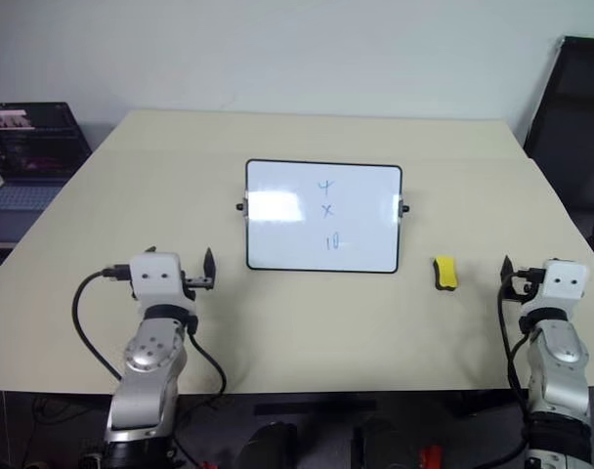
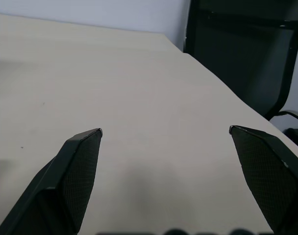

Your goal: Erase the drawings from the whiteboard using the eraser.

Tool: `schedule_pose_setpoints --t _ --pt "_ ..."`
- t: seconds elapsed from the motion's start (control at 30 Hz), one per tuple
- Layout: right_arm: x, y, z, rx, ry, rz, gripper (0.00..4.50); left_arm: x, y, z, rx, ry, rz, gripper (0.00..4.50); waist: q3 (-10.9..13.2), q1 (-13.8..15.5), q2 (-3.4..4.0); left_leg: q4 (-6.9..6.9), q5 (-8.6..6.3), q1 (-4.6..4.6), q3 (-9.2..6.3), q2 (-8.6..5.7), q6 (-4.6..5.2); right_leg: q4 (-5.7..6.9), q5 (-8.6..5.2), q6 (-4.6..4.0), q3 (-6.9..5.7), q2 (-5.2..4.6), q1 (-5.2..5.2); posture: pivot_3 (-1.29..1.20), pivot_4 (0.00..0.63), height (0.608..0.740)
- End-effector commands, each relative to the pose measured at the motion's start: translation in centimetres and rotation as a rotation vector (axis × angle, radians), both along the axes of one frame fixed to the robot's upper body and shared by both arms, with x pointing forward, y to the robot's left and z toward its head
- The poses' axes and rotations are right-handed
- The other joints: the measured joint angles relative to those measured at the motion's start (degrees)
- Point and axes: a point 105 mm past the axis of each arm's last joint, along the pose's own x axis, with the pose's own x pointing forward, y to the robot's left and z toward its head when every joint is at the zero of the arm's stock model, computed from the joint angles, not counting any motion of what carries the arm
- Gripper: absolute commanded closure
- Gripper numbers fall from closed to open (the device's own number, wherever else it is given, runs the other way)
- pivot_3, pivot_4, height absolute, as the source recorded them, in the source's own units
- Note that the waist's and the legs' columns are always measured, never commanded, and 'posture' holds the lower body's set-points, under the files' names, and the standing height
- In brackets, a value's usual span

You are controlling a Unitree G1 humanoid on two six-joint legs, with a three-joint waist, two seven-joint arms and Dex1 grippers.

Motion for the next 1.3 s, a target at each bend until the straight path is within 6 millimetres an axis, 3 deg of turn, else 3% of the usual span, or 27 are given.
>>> schedule_pose_setpoints --t 0.03,0.13,0.33,0.5,0.63,0.83,0.97,1.1,1.3 --pt "-0.2 -0.2 2.0 -0.028 -0.054 0.001 0.01 -0.2 0.0 1.0 0.012 -0.042 -0.002 0.0 0.0 0.05 0.0 0.01 0.0 0.0 0.0 0.0 0.0 0.0 0.0 0.0 0.0 0.0 0.0 0.0 0.15 0.74" --pt "-0.5 -0.2 1.5 -0.021 -0.036 -0.014 0.01 -0.3 0.4 0.6 0.006 -0.037 0.014 0.0 0.0 0.19 0.0 0.05 0.0 0.0 0.01 -0.06 0.0 0.0 0.01 0.02 0.0 0.0 0.03 0.0 0.15 0.74" --pt "-1.2 0.8 3.0 0.029 -0.081 0.0 0.01 -0.5 1.0 0.9 0.015 -0.029 -0.03 0.0 0.0 0.11 0.01 0.02 0.0 -0.01 0.02 -0.02 0.0 -0.01 0.0 0.01 0.01 -0.01 0.0 0.0 0.15 0.74" --pt "-1.1 2.8 3.4 0.118 -0.065 0.033 0.01 -0.1 3.2 3.5 0.053 -0.104 -0.05 0.0 0.01 0.21 0.01 0.03 0.0 0.0 -0.03 0.04 0.0 0.01 0.0 0.0 -0.02 -0.01 0.0 0.0 0.15 0.74" --pt "-0.8 4.8 4.0 0.211 -0.056 0.102 0.01 1.0 2.9 5.5 0.064 -0.137 -0.207 0.0 0.01 0.24 0.03 0.03 0.0 -0.01 0.0 -0.01 0.0 -0.01 0.0 0.0 -0.02 -0.02 0.0 0.0 0.15 0.74" --pt "-2.0 7.3 6.5 0.244 -0.037 0.227 0.01 3.2 -0.3 9.8 0.074 -0.186 -0.536 0.0 0.04 0.38 0.05 0.06 0.0 -0.17 -0.07 -0.06 0.0 -0.03 0.0 0.01 -0.11 0.02 -0.08 0.0 0.15 0.74" --pt "-2.8 9.0 7.5 0.201 0.006 0.308 0.01 3.5 -3.9 12.1 0.053 -0.185 -0.779 0.0 0.04 0.25 0.05 0.03 0.0 -0.19 -0.05 -0.07 0.01 -0.06 -0.01 0.01 -0.11 0.02 -0.09 0.0 0.15 0.74" --pt "-3.0 11.4 7.6 0.169 0.059 0.402 0.01 2.1 -9.5 12.2 0.088 -0.088 -1.124 0.0 0.04 0.17 0.05 0.05 0.0 -0.2 -0.07 -0.06 0.01 -0.06 0.0 0.02 -0.12 0.04 -0.09 0.0 0.15 0.74" --pt "-3.2 13.4 6.8 0.203 0.148 0.456 0.01 0.0 -13.5 11.2 0.137 0.04 -1.446 0.0 0.05 -0.19 0.05 0.04 0.0 -0.2 -0.06 -0.04 0.01 -0.05 -0.01 0.01 -0.09 0.08 -0.12 0.0 0.15 0.74"
